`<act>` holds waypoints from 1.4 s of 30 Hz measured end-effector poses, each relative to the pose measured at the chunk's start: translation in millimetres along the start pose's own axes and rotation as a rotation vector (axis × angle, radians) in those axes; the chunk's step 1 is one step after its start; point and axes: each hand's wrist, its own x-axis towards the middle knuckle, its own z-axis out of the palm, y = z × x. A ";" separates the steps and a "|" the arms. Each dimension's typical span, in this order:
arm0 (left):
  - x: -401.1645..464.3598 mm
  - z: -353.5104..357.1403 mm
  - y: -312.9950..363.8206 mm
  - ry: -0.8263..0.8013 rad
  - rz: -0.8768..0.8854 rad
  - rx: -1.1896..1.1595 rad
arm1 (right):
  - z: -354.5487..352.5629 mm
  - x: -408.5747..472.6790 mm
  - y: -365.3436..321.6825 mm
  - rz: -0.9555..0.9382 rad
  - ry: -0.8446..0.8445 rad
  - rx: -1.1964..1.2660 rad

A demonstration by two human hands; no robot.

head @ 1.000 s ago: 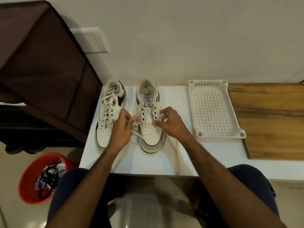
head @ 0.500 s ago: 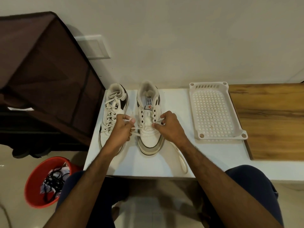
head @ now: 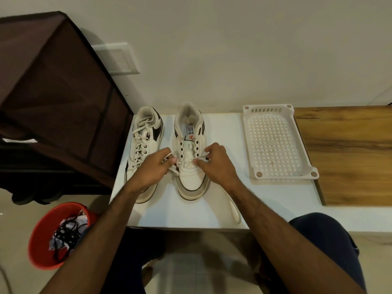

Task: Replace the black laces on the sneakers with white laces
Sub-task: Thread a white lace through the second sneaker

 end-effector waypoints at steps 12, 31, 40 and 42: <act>-21.5 -20.8 -8.4 -0.131 -0.128 -0.553 | -0.5 2.1 1.4 0.010 -0.003 -0.003; -108.9 -140.6 198.4 0.422 0.582 -0.148 | -166.5 -79.3 -183.5 -0.519 -0.109 0.447; -170.6 -204.7 298.3 0.316 0.779 -0.711 | -238.0 -150.1 -298.1 -0.762 0.001 0.703; -178.0 -210.0 315.7 0.392 0.793 -0.722 | -250.0 -163.7 -319.0 -0.807 -0.056 0.763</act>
